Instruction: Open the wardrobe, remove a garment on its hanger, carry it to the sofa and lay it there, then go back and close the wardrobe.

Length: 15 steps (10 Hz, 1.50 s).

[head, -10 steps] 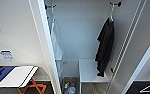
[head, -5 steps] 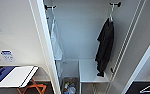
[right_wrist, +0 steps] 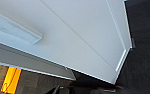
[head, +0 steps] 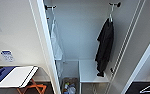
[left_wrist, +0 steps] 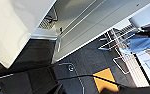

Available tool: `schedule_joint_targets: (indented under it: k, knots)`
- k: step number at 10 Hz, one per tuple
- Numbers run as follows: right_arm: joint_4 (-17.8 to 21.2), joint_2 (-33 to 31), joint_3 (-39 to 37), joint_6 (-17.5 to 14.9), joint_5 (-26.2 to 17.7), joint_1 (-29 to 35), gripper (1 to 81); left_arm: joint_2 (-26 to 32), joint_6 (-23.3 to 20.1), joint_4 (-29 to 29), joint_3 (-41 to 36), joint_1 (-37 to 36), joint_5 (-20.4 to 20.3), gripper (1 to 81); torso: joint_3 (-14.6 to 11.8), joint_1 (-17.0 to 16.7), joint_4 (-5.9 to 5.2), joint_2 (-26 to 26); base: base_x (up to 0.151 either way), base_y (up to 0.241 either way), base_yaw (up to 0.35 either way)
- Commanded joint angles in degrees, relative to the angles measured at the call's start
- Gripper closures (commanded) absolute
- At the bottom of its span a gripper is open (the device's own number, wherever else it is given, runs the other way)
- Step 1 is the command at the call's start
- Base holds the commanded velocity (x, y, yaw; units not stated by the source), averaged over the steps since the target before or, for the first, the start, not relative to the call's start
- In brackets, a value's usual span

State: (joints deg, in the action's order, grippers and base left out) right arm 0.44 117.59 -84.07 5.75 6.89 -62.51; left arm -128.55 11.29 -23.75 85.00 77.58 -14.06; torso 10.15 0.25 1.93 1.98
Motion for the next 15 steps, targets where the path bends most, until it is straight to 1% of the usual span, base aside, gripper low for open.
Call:
schedule_joint_targets:
  k: [1,3,7,9,12,14,15]
  knots:
    - [0.6,3.9,-6.0,2.5,-1.3,-1.3,1.0,-5.4,0.7,2.7,6.8,1.1,-0.5,1.0,0.0,0.0,0.0,0.0,0.0,0.0,0.0]
    - [1.1,7.8,-10.7,3.4,-1.4,-4.2,1.0,-9.4,0.7,3.4,12.5,2.4,-0.4,1.0,0.0,0.0,0.0,0.0,0.0,0.0,0.0]
    - [1.1,17.4,-23.6,3.5,-1.6,-11.0,1.0,-17.4,0.7,4.9,26.3,4.5,-0.1,1.0,0.0,0.0,0.0,0.0,0.0,0.0,0.0]
    - [1.0,20.5,-27.4,3.5,-1.8,-13.2,1.0,-21.4,0.7,4.9,33.2,5.3,0.2,1.0,-0.1,-0.1,0.0,0.1,0.0,0.0,0.0]
    - [0.4,24.7,-33.1,3.4,-2.1,-15.9,1.0,-25.4,0.7,4.8,40.3,6.2,0.6,1.0,-0.1,-0.1,0.0,0.1,0.0,0.0,0.0]
    - [-0.3,28.3,-37.0,3.2,-2.4,-17.3,1.0,-29.0,0.7,4.9,46.2,6.4,2.6,1.0,-0.1,-0.1,0.0,0.1,0.0,0.0,0.0]
    - [-0.5,30.1,-39.7,3.2,-2.5,-17.8,1.0,-31.2,0.7,4.8,49.4,6.8,2.6,1.0,-0.1,-0.1,0.0,0.1,0.0,0.0,0.0]
